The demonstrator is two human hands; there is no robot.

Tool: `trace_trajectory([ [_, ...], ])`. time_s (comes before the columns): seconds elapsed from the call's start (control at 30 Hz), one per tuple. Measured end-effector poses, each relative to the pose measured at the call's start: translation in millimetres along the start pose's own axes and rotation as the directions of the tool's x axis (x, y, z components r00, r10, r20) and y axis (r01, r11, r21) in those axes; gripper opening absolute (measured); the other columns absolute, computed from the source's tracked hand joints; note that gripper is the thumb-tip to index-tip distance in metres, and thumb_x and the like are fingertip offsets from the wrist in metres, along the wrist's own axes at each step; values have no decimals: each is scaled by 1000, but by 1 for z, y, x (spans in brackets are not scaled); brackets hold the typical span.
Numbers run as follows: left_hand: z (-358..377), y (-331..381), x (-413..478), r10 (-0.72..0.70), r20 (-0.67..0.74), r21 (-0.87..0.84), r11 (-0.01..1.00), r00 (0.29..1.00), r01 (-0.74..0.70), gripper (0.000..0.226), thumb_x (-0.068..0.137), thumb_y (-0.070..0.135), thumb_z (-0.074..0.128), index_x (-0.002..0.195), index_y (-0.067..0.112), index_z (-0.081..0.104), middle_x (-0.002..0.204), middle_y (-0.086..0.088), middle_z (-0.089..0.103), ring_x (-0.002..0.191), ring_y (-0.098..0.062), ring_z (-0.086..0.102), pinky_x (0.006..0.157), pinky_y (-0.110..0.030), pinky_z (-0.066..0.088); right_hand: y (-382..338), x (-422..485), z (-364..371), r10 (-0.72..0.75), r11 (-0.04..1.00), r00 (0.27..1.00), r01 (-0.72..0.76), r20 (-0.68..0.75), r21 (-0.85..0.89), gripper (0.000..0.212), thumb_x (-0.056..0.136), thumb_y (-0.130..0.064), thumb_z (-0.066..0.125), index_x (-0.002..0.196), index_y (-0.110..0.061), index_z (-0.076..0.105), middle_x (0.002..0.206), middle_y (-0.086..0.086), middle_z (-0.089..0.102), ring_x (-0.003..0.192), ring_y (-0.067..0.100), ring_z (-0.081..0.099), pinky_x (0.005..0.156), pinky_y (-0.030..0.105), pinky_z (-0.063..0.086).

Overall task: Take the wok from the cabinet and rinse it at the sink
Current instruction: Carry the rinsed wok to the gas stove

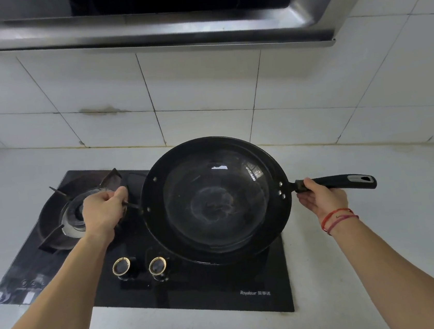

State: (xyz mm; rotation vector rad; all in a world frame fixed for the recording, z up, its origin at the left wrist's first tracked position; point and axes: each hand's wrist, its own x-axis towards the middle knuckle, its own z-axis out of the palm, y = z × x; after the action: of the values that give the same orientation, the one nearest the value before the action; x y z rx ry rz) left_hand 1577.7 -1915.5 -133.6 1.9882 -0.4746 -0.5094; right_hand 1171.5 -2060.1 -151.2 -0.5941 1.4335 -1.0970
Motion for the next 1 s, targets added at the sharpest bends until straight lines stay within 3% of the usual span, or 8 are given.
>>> trace_trajectory([
  [0.07,0,-2,-2,10,6,5,1000,1000,-10,41,84,26,65,70,-12,61,58,-13,53,59,-24,47,64,-37,41,-3,2,0,-7,1000,1000,7,2,-1,11,89,-12,70,89,-4,63,81,13,72,71,23,72,67,30,60],
  [0.23,3,-6,-2,1,4,-8,1000,1000,-1,37,90,26,66,62,2,63,57,-9,55,58,-20,49,66,-35,44,-5,4,1,-9,1000,1000,9,-1,-8,10,89,-11,70,89,-3,62,85,16,71,76,26,71,76,36,58],
  [0.5,10,-6,-4,24,22,28,999,999,-24,35,93,31,67,67,8,67,61,-4,61,59,-17,54,70,-34,48,-3,4,-9,-63,997,998,64,-27,38,15,87,-10,71,94,0,62,67,7,73,66,21,72,64,30,60],
  [0.63,9,-9,-4,39,26,65,997,999,-41,38,93,31,68,61,10,64,59,-3,59,61,-18,53,71,-35,47,-3,5,-9,-71,997,997,72,-31,18,16,86,-13,73,94,-1,64,83,15,72,75,27,72,70,34,59],
  [0.83,2,2,0,41,-1,81,996,999,-41,38,94,31,65,63,9,65,64,-10,63,62,-21,57,72,-38,51,8,2,-3,-50,999,999,50,-7,15,12,88,-12,71,89,-3,63,83,16,72,72,26,72,68,33,61],
  [1.0,6,-3,-12,47,-30,63,997,998,-45,46,94,29,65,53,12,53,52,0,48,53,-14,43,63,-31,37,0,4,-4,-73,997,997,73,-12,2,11,88,-12,71,89,-4,64,77,12,73,72,25,73,77,38,60],
])
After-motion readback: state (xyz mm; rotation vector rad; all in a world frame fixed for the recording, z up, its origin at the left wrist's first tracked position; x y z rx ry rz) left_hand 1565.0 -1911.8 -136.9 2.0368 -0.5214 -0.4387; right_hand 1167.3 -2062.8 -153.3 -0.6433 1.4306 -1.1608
